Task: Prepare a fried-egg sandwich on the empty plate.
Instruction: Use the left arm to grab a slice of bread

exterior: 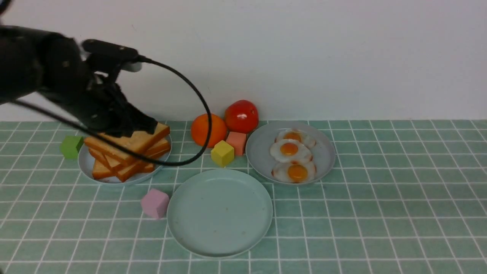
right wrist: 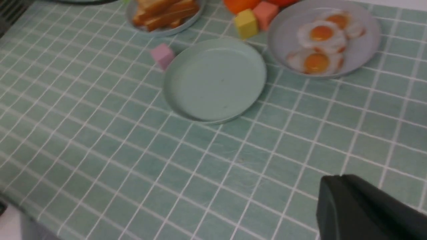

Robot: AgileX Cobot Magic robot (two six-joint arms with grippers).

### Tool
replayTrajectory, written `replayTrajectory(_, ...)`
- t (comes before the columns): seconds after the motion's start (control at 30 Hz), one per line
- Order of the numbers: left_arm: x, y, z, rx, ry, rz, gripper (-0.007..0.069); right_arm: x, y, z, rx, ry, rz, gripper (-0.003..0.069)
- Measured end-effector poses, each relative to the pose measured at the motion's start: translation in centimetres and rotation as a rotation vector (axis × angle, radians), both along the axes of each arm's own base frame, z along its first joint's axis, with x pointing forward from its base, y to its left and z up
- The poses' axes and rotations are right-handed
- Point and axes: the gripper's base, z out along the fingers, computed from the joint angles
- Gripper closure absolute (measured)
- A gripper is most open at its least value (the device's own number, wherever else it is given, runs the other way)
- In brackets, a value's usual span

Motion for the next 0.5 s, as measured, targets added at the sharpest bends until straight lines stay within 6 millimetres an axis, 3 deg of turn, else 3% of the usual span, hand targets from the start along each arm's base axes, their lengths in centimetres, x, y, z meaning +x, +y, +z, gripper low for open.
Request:
replayTrajectory(0.13, 2.4, -0.2, -1.8, 0.065, 0.02, -0.03, 0.0371, 0.3, 0.2, -0.3, -0.019, 0.038, 0.024, 0.0657)
replayTrajectory(0.3, 3.2, -0.3, -3.7, 0.079, 0.047, -0.038, 0.0209, 0.3, 0.2, -0.4, -0.025, 0.036, 0.025, 0.0656)
replayTrajectory(0.5, 3.9, -0.4, -6.3, 0.123, 0.096, -0.08, 0.0166, 0.5, 0.2, -0.2, -0.019, 0.016, 0.016, 0.0653)
